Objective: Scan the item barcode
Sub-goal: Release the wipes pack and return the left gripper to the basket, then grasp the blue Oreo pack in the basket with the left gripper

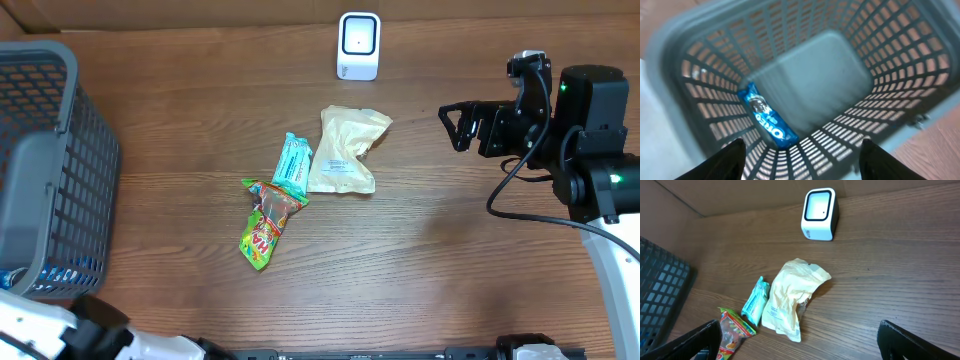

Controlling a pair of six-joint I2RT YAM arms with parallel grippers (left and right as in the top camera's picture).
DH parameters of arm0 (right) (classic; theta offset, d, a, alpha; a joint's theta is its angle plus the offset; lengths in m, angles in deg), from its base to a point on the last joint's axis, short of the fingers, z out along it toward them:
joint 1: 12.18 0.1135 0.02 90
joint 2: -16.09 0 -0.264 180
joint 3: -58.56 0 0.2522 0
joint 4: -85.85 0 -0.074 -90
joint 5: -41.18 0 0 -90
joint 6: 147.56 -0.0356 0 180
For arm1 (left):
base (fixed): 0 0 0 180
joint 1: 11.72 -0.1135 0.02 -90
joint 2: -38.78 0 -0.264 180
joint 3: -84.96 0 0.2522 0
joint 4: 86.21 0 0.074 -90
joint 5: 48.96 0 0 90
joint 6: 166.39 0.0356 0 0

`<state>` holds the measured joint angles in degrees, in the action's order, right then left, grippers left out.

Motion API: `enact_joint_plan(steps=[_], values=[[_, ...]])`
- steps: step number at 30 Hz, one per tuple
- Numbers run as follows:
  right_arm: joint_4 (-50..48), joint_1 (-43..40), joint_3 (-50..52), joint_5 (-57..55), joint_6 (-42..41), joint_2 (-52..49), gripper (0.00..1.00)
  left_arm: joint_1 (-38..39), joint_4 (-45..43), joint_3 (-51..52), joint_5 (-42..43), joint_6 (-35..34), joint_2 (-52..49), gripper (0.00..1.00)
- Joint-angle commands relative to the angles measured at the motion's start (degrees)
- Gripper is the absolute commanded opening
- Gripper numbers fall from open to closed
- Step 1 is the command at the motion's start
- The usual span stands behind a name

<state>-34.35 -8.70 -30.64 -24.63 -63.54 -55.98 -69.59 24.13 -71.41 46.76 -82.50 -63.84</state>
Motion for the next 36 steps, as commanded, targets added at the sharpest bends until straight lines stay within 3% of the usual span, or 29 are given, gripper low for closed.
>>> enact_joint_plan(steps=[1, 10, 16, 26, 36], values=[[-0.3, 0.3, -1.5, 0.3, 0.0, 0.0, 1.0, -0.3, 0.2, 0.1, 2.8, -1.2, -4.4, 0.65], [-0.3, 0.3, -1.5, 0.3, 0.0, 0.0, 1.0, -3.4, -0.5, 7.6, -2.1, -6.8, -9.9, 0.71], [-0.3, 0.3, -1.5, 0.3, 0.0, 0.0, 1.0, -6.6, -7.4, 19.7, -0.1, -6.8, -9.9, 0.71], [-0.3, 0.3, -1.5, 0.3, 0.0, 0.0, 1.0, -5.4, -19.7, 36.3, -0.8, -7.0, -9.9, 0.7], [-0.3, 0.3, -1.5, 0.3, 0.0, 0.0, 1.0, -5.0, -24.9, 45.4, -13.4, -16.1, -9.9, 0.7]])
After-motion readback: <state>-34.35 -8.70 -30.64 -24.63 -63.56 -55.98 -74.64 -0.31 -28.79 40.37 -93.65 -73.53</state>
